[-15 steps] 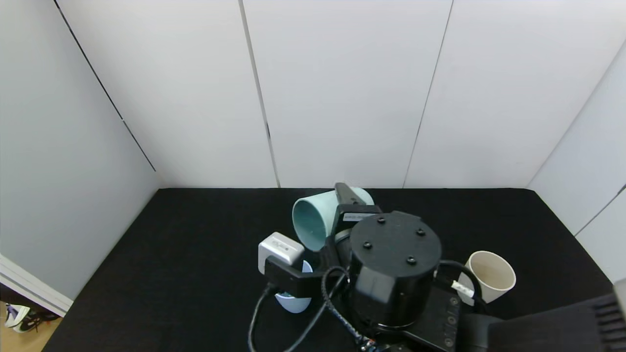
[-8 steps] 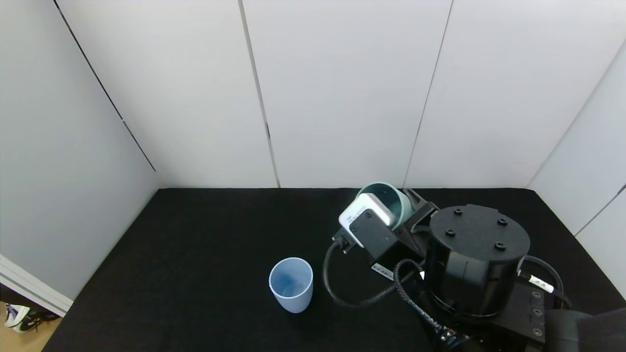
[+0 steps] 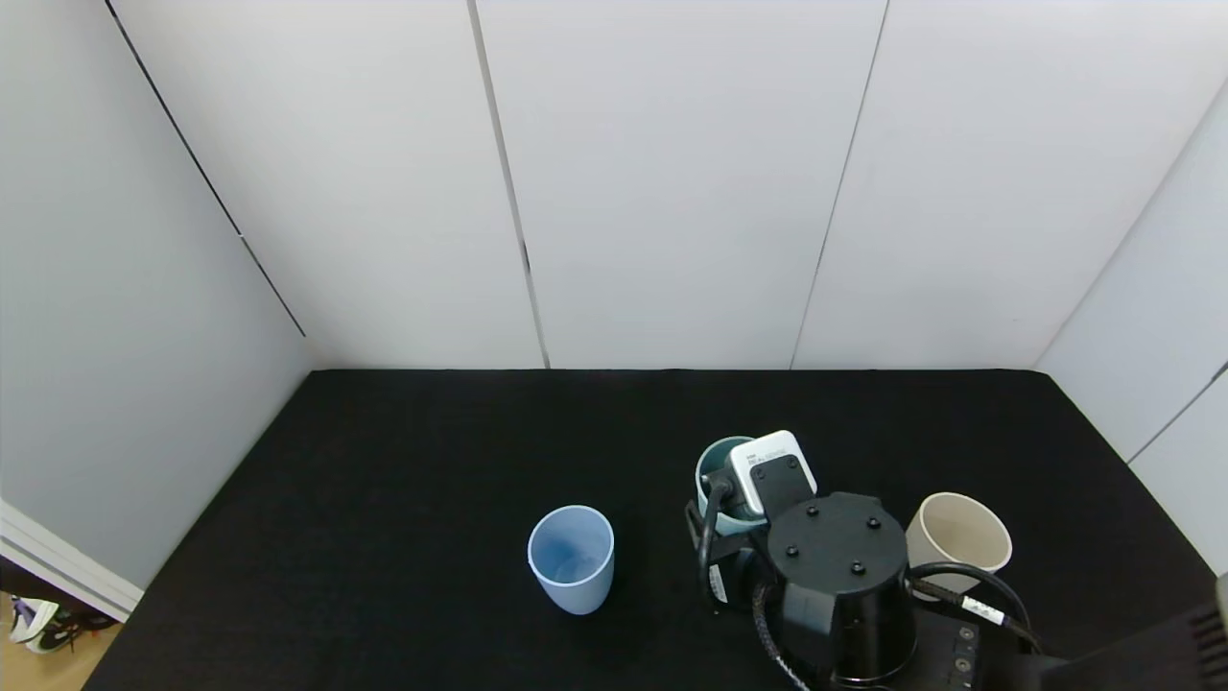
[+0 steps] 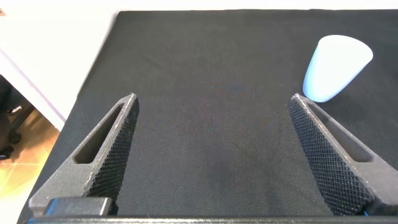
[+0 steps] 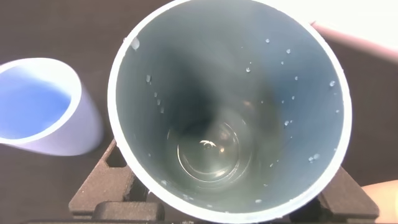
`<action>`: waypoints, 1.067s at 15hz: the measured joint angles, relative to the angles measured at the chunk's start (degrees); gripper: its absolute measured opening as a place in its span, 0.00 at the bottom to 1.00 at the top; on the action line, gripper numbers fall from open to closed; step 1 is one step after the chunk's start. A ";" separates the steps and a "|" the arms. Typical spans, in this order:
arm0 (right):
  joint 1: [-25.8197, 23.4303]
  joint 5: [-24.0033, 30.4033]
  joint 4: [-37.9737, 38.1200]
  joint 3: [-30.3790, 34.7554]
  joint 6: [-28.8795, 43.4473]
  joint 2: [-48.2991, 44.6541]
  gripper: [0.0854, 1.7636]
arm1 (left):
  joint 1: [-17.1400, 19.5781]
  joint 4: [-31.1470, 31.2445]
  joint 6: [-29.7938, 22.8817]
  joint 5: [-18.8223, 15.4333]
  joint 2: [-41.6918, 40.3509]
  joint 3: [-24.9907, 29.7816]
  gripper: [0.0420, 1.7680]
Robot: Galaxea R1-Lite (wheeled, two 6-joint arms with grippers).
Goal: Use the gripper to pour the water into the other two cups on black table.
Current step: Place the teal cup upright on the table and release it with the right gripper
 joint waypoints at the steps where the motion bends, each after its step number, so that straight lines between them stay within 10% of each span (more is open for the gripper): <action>1: -0.17 1.10 -0.01 0.10 3.36 1.02 0.66 | 0.00 0.02 0.00 -0.01 0.00 0.00 0.97; 16: -5.99 5.58 -1.33 3.06 8.90 6.95 0.66 | 0.00 0.00 -0.02 0.00 0.00 0.00 0.97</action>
